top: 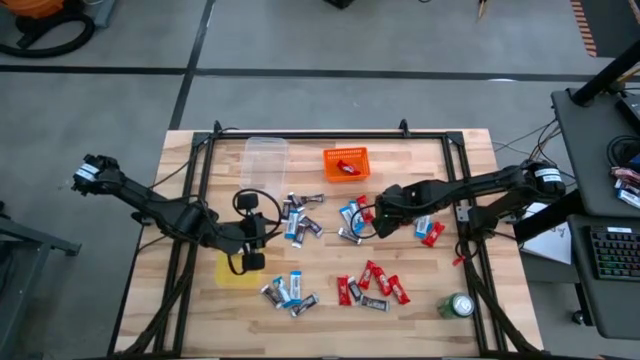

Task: Sort candy
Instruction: Put the center brown candy into the transparent bin

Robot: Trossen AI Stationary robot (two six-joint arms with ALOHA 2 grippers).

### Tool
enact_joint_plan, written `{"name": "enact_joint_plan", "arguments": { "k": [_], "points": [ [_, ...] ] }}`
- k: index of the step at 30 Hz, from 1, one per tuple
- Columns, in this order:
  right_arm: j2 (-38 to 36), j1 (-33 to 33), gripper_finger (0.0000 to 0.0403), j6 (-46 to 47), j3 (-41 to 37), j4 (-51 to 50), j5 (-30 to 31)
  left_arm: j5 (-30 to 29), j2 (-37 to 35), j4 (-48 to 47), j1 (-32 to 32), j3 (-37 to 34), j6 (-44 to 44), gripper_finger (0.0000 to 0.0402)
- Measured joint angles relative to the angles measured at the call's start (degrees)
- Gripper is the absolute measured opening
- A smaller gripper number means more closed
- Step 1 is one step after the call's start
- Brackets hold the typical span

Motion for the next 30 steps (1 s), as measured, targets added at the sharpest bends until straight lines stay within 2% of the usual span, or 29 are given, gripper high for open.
{"name": "enact_joint_plan", "arguments": {
  "k": [8, 21, 30],
  "points": [
    [0.0, 0.4, 0.0162, 1.6, 0.0, 1.3, -1.7, 0.0, 0.0, 0.1, 0.0, 0.0, -0.3, 0.0084],
    [0.3, 3.7, 0.0142, 3.0, 0.0, 9.6, -1.7, -0.2, 0.0, 0.5, 0.0, 0.0, -0.5, 0.0084],
    [5.6, 5.4, 0.0137, -0.9, 4.5, 12.2, -4.0, -0.4, 0.0, 0.6, 0.0, 0.0, -2.0, 0.0084]
  ]
}}
